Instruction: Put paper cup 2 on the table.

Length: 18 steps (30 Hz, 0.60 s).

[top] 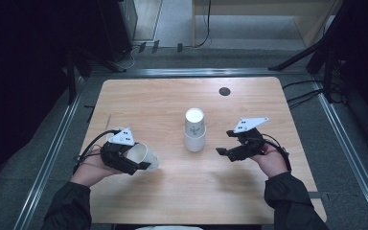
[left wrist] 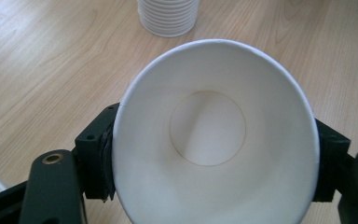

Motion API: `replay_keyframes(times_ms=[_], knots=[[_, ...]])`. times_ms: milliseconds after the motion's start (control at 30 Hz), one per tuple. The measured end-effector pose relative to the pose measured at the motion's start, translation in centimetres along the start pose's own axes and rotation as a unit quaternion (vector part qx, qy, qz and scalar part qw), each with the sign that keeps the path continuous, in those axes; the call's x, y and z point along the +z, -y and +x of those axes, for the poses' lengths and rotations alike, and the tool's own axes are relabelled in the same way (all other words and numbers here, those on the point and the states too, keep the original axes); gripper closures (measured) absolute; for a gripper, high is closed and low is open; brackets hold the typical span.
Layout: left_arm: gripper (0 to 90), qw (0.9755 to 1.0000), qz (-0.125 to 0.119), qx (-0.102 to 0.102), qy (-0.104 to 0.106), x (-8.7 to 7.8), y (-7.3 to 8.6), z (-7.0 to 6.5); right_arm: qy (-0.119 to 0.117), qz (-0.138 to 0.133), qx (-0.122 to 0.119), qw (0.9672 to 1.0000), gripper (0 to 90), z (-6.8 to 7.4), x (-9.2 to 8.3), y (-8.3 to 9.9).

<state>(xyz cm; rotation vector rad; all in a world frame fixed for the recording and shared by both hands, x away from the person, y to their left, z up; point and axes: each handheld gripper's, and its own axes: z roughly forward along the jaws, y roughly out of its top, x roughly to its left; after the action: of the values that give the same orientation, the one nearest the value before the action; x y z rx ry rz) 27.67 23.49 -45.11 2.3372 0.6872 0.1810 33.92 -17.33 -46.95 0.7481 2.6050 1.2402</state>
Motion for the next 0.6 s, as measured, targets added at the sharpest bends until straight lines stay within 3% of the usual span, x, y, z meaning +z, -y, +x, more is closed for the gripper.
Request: replay_keyframes(times_ms=[600], knots=[[23.3, 0.9992, 0.014, -0.027, -0.027, -1.6, 2.5, 0.4, 0.011, 0.009, -0.005, 0.9999, 21.8, -1.5, 0.9, -0.7]])
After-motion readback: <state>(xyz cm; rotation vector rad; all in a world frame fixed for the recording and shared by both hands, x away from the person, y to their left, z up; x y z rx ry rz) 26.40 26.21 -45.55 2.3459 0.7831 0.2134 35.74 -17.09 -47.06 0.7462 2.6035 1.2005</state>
